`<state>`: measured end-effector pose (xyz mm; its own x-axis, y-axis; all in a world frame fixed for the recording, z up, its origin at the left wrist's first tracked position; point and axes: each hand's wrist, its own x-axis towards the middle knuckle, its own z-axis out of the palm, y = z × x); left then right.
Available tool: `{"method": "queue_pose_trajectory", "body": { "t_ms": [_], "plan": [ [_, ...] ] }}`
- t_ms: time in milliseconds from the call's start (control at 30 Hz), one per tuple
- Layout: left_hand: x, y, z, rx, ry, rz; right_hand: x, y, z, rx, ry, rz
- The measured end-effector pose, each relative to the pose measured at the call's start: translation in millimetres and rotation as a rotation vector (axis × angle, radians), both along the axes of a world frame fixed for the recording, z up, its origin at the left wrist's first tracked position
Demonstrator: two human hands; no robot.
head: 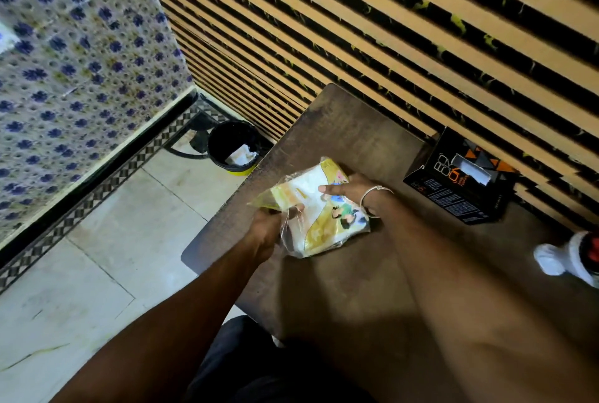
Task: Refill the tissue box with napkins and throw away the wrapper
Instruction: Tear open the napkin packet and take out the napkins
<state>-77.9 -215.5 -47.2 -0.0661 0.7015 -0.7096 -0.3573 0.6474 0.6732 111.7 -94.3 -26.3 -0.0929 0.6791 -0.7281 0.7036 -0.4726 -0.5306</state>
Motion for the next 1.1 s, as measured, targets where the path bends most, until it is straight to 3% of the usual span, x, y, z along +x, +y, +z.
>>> {"method": "queue_pose_trajectory", "body": {
  "t_ms": [300, 500, 667, 833, 1100],
  "plan": [
    [5.1, -3.2, 7.1, 0.133, -0.198, -0.094, 21.5, -32.9, 22.1, 0.082, 0.311, -0.255],
    [38.1, -10.4, 17.6, 0.146, -0.377, -0.065, 34.1, -38.1, 30.2, 0.129, 0.347, -0.318],
    [37.1, -9.2, 17.0, 0.073, -0.410, -0.173, 42.2, -45.7, 28.5, 0.126, 0.371, -0.345],
    [35.0, -10.2, 19.1, 0.086, -0.233, -0.118, 49.0, -55.1, 24.7, 0.133, 0.376, -0.424],
    [54.0, -21.7, 21.8, 0.065, -0.246, -0.147, 47.9, -66.4, 16.2, 0.103, 0.322, -0.494]
  ]
}}
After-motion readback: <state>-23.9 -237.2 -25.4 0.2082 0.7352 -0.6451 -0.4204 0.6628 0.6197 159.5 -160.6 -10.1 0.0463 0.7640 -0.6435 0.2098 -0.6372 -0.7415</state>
